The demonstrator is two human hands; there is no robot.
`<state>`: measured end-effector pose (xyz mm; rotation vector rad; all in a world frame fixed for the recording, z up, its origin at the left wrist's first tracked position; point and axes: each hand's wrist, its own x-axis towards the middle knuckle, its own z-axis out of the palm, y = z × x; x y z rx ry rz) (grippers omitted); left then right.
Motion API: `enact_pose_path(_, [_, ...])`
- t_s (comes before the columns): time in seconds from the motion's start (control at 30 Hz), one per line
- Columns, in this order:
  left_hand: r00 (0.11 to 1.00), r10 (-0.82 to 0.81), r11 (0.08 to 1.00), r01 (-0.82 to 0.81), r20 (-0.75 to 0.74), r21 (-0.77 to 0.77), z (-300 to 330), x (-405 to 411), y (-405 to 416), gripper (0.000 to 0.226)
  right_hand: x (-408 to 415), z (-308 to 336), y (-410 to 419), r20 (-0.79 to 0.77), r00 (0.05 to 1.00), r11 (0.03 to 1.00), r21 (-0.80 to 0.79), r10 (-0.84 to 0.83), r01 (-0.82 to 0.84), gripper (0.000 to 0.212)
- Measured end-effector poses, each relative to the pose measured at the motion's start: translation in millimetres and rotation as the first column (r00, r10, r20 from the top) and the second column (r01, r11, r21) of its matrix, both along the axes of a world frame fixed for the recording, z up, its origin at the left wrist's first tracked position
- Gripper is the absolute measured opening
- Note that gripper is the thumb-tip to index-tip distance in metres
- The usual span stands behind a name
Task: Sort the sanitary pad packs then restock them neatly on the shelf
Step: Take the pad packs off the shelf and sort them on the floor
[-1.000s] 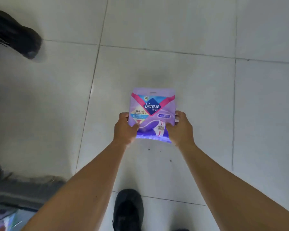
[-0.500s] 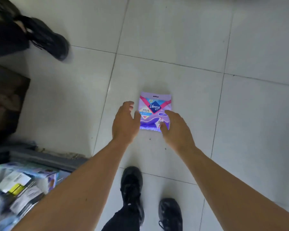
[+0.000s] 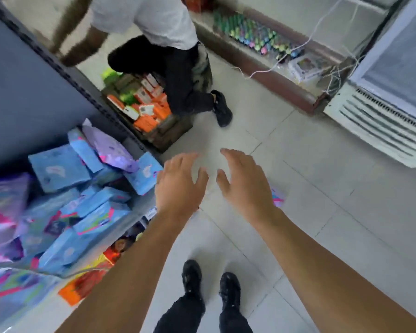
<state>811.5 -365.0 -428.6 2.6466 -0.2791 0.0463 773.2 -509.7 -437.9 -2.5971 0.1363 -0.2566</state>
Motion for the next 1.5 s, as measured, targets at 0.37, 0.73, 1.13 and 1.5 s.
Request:
enact_pose_path(0.37, [0.874, 0.459, 0.881, -0.471, 0.159, 0.046, 105, -71, 272, 0.041, 18, 102, 242, 0.089, 0.834, 0.838, -0.079, 0.545, -0.539, 0.047])
enact_pose_path(0.73, [0.589, 0.790, 0.542, -0.800, -0.169, -0.256, 49, -78, 452, 0.055, 46, 53, 420, -0.228, 0.878, 0.862, 0.403, 0.420, -0.308, 0.057])
enact_pose_path(1.13, [0.508, 0.690, 0.164, -0.803, -0.515, -0.573, 14, -19, 457, 0.018, 84, 3, 502, -0.401, 0.887, 0.758, 0.646, 0.230, 0.095, 0.024])
enact_pose_path(1.5, [0.800, 0.481, 0.108, -0.461, -0.360, -0.881, 55, -57, 432, 0.041, 2, 40, 433, -0.104, 0.969, 0.595, 0.802, 0.225, -0.052, 0.020])
